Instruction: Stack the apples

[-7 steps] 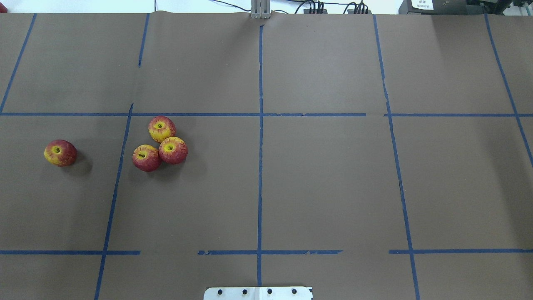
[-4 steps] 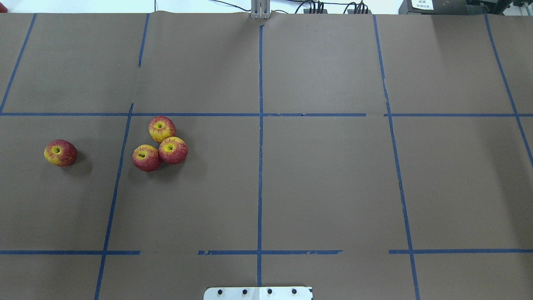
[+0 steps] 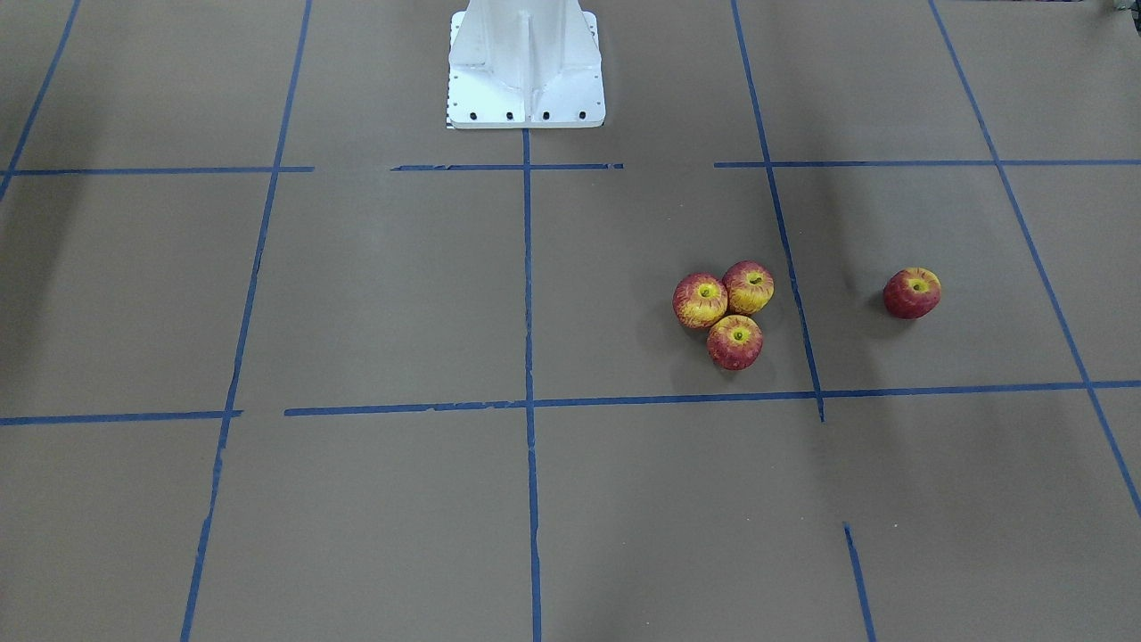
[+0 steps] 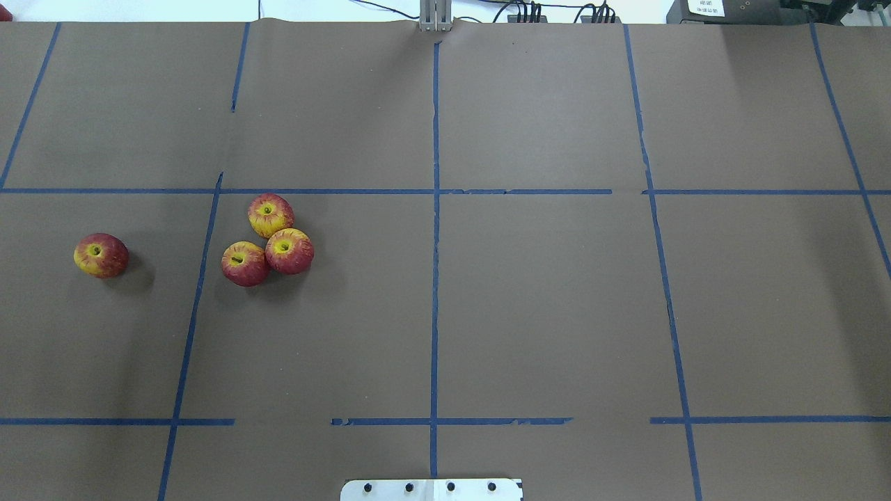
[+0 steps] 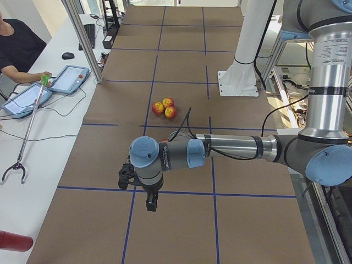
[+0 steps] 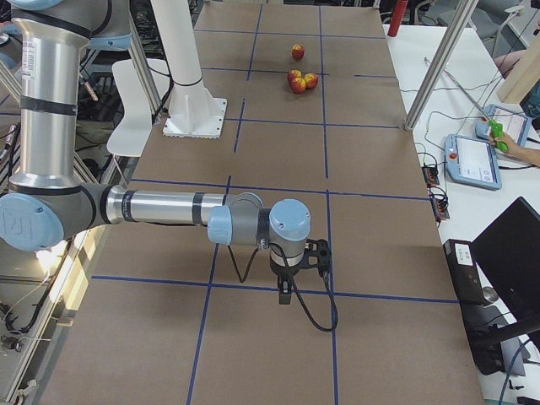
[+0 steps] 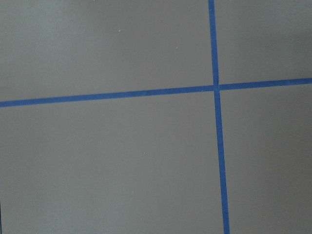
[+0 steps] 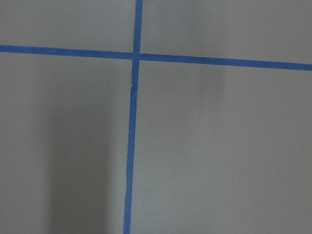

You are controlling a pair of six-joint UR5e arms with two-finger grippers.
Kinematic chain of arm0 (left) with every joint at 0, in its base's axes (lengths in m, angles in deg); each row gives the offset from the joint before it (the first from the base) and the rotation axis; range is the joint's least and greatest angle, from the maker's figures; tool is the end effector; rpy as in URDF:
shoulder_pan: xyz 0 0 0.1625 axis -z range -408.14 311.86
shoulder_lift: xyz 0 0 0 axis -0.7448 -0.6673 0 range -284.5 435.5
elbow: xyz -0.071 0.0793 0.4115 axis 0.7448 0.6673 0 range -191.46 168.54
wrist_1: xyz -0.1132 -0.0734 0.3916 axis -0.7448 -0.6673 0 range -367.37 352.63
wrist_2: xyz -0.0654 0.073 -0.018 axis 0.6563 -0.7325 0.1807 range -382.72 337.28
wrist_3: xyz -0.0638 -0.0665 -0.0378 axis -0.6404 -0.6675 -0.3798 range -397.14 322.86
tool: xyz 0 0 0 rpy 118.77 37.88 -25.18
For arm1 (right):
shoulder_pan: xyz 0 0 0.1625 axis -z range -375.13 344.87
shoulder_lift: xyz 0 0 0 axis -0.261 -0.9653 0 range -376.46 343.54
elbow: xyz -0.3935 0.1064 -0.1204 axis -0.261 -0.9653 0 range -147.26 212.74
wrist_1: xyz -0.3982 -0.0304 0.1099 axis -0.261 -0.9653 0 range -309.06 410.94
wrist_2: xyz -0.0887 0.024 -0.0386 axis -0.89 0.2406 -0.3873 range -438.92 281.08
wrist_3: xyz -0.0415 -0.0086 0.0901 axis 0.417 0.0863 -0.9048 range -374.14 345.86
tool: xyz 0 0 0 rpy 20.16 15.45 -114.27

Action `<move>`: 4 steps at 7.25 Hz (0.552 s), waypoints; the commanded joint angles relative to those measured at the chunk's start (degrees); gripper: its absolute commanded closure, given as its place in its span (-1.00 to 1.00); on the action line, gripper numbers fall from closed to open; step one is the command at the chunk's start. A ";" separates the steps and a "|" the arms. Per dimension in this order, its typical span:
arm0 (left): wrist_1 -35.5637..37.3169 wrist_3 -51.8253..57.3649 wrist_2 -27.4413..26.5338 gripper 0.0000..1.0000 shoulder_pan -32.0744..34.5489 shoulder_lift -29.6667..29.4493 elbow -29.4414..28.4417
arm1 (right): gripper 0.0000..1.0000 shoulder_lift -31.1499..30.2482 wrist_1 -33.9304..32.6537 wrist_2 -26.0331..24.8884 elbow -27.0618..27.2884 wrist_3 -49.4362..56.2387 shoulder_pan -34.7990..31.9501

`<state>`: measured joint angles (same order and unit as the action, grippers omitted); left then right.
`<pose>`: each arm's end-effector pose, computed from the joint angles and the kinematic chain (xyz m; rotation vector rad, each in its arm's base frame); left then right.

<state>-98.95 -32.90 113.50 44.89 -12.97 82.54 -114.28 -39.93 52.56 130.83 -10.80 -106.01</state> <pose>-0.0869 -0.4808 0.6323 0.1179 0.8006 0.0485 0.0740 -0.4321 0.6573 0.0167 -0.7239 -0.0374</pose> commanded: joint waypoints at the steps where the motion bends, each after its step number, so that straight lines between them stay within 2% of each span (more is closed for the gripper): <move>1: -4.90 -19.44 1.68 -1.00 -10.72 0.31 7.21 | -1.00 0.00 -0.01 0.00 0.00 0.00 0.00; 2: -8.40 -26.85 0.03 -1.00 -16.16 0.31 8.90 | -1.00 0.00 0.08 0.00 0.00 0.00 0.00; 3: -13.31 -37.80 -6.08 -1.00 -22.39 0.31 9.44 | -1.00 0.00 0.08 0.00 0.00 0.00 0.00; 4: -19.01 -48.70 -7.36 -1.00 -26.11 0.31 8.84 | -1.00 0.00 0.08 0.00 0.00 0.00 0.00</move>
<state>-111.55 -68.46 109.18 24.46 -12.67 91.28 -114.28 -39.87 52.56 130.83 -10.80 -106.01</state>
